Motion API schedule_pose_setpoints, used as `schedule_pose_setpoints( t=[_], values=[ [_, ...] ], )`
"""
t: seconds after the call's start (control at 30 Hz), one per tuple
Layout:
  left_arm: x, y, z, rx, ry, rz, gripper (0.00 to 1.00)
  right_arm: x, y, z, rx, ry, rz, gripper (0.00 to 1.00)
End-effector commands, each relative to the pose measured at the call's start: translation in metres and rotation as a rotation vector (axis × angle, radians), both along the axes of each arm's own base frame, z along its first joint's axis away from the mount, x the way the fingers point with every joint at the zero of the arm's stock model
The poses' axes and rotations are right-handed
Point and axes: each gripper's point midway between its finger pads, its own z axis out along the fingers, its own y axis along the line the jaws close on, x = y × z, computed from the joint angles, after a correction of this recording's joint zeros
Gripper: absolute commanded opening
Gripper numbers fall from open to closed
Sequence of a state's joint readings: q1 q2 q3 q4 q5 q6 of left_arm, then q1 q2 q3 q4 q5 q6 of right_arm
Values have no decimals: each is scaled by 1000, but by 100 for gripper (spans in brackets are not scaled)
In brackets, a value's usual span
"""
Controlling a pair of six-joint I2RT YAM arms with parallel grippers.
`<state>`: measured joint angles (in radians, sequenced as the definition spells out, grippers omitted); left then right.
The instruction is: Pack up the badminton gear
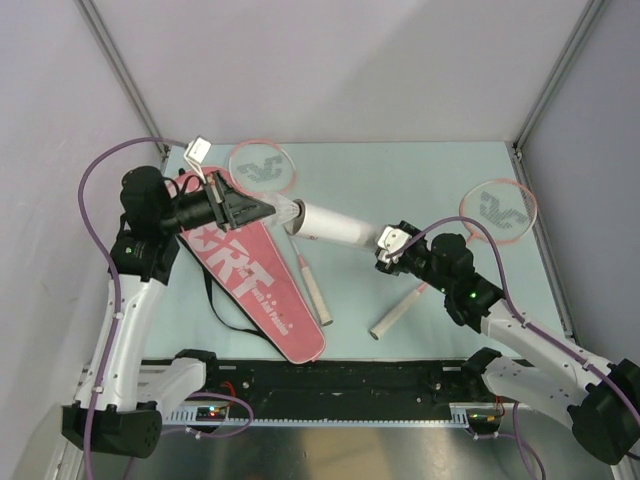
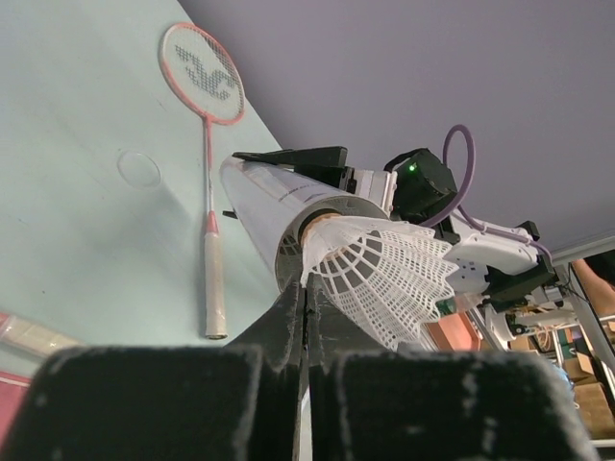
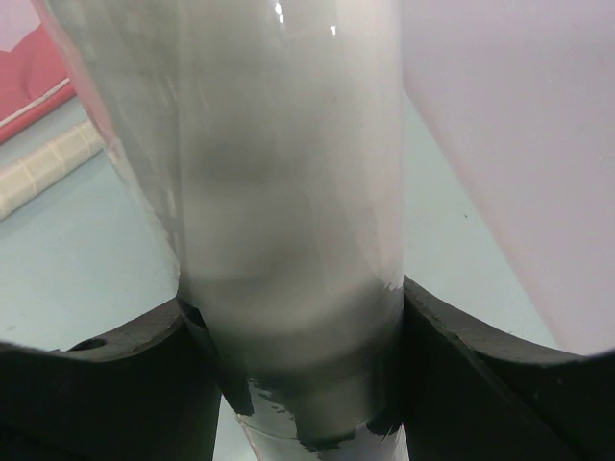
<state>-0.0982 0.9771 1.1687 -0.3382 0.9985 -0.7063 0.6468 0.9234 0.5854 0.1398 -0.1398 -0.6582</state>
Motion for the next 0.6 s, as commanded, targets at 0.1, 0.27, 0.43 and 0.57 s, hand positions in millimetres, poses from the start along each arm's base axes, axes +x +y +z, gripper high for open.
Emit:
schedule_pose_setpoints(
  t=[0.1, 0.27, 0.43, 0.57],
  values=[
    [-3, -15, -7, 13, -6, -44, 9, -9, 17, 34, 99, -81, 62, 49],
    [-3, -19, -9, 29, -30, -49, 30, -8, 17, 35, 113, -72, 51, 49],
    [-1, -13, -11, 60, -90, 6, 48, -11, 15, 36, 123, -63, 46, 49],
    [2, -2, -15, 127, -140, 82, 51, -14, 15, 36, 135, -58, 50, 49]
  ],
)
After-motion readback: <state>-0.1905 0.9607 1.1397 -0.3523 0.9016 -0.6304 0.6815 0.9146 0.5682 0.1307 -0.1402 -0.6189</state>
